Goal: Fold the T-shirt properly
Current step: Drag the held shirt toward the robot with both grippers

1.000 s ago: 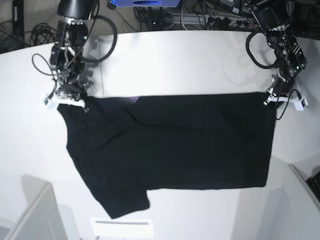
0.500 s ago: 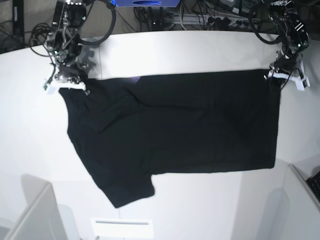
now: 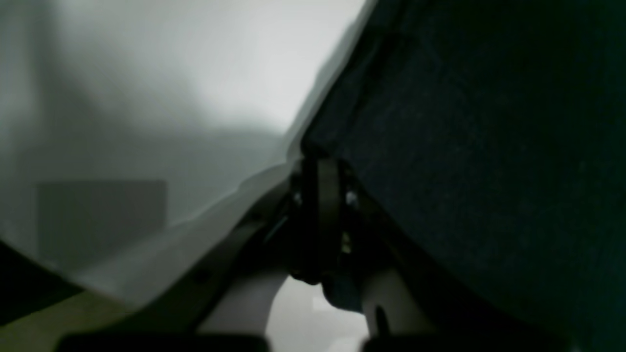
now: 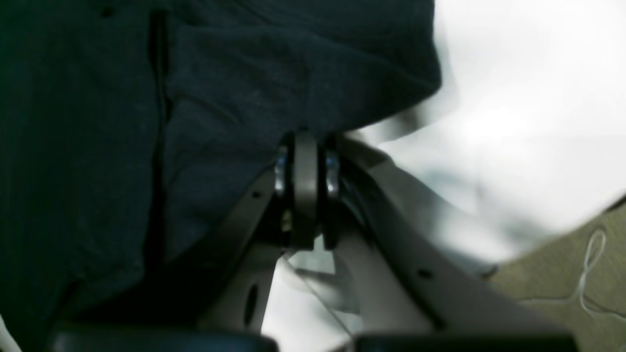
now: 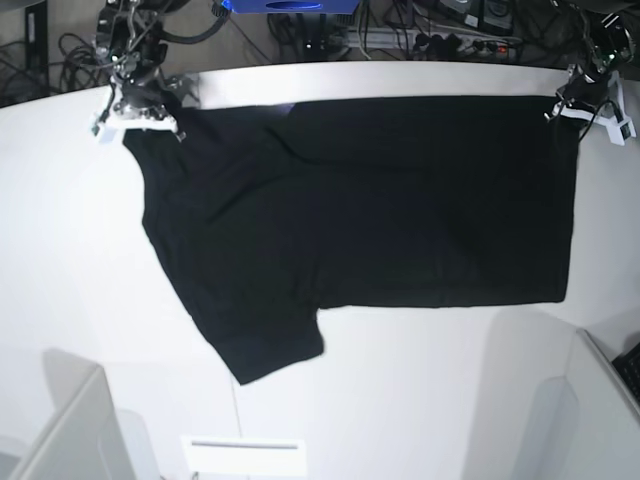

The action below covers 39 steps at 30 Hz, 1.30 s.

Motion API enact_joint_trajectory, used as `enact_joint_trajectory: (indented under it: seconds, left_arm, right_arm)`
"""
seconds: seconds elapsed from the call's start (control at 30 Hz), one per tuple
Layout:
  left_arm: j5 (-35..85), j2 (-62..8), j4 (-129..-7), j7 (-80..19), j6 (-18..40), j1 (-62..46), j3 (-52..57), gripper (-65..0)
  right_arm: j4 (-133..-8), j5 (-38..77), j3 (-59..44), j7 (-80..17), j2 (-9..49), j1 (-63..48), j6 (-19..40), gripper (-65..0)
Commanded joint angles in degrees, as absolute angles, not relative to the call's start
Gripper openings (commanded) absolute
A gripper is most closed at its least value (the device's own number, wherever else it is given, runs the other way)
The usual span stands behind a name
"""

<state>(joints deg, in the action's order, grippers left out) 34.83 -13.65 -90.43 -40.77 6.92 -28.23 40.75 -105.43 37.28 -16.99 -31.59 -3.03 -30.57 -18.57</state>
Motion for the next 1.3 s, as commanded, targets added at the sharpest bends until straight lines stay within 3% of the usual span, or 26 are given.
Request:
enact_joint_trajectory:
  seconds: [0.0, 0.83, 0.87, 0.93, 1.03, 1.27]
  left_arm:
    - [34.2, -14.4, -91.2, -40.6, 6.5, -29.1, 41.3, -65.0]
    - [34.4, -14.5, -91.2, -40.6, 6.5, -31.8, 42.5, -65.0]
    - [34.4, -14.5, -91.2, -40.6, 6.5, -31.9, 43.3, -65.0]
    - [34.4, -14.4, -91.2, -40.6, 6.5, -31.9, 45.1, -64.5]
    - [34.4, -14.4, -91.2, -40.6, 6.6, -32.0, 47.3, -45.9]
    - [34.5, -14.5, -91.5, -40.6, 6.6, -31.7, 47.6, -5.6]
  right_arm:
    - [-107.0, 37.0, -17.2, -30.5, -2.8, -31.5, -18.4, -65.0]
    - [-108.5, 37.1, -17.1, -30.5, -2.8, -36.8, -18.4, -65.0]
    - [-108.5, 37.1, -17.1, -30.5, -2.8, -36.8, -18.4, -62.4]
    - [-108.6, 37.1, -17.1, -30.5, -2.8, -36.8, -18.4, -50.3]
    - [-108.6, 37.1, -17.3, -30.2, -2.8, -36.9, -18.4, -38.0]
    - [-113.2, 37.1, -17.5, -29.9, -2.8, -38.7, -18.4, -36.2]
